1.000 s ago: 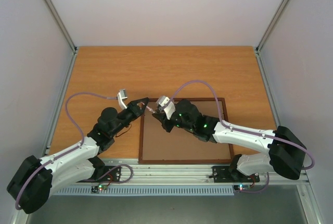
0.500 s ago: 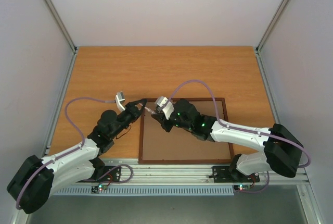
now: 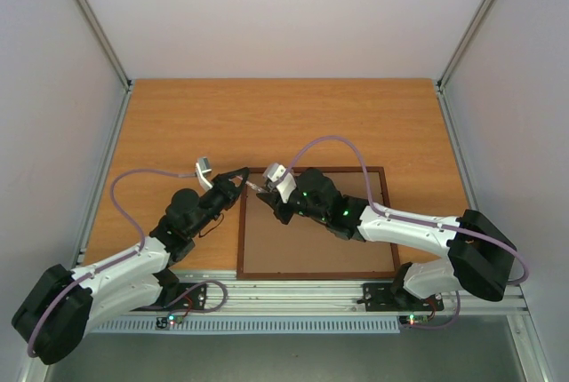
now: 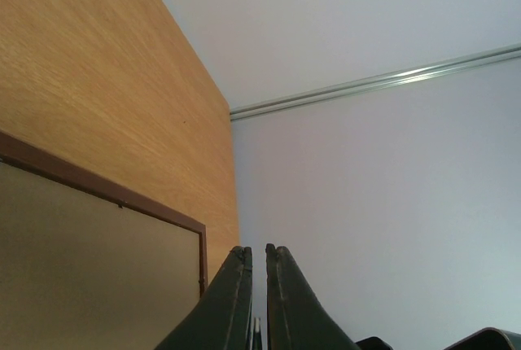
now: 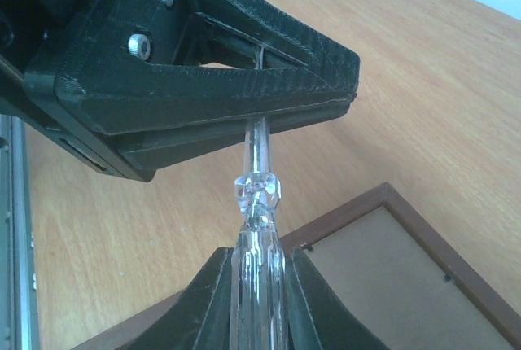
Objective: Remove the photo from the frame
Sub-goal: Adjust the screwdriver.
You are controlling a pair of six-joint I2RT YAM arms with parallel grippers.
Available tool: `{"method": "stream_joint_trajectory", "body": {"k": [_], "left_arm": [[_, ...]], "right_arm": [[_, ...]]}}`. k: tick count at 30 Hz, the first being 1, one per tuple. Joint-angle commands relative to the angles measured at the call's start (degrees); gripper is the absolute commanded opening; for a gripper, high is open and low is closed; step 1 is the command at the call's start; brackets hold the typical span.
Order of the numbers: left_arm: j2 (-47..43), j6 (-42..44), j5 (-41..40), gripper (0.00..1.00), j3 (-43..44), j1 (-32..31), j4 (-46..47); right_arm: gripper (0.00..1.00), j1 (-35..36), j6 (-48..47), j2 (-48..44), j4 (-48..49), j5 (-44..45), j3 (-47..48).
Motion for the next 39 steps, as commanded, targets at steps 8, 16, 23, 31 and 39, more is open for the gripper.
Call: {"method": "stream_joint_trajectory", "body": {"k": [8, 16, 23, 31, 39], "left_arm": [[-2.22, 0.89, -1.65, 0.14, -0.74, 0.23, -1.42], [-8.36, 13.9, -1.87, 0.32, 7.45, 1.98, -29.83], [-8.76, 24.83, -0.68, 0.37, 14.09, 7.61, -47.85], [2.1, 31.09, 9.94, 0.41, 18.33, 17.1, -54.66], [18.75, 31.69, 23.61, 0.42, 20.56, 21.82, -48.87]], "right_arm": [[0.01, -0.83, -4.91, -1.12, -0.7, -0.44, 0.58], [0.01, -5.98, -10.98, -1.78, -8.53, -7.67, 2.14], [0.01, -12.11, -18.07, 1.77, -18.06, -15.26, 6.37], [0.01, -13.65, -28.73, 8.12, -25.82, -15.92, 11.3], [0.01, -15.69, -34.6, 16.82, -31.76, -20.27, 17.87]]}}
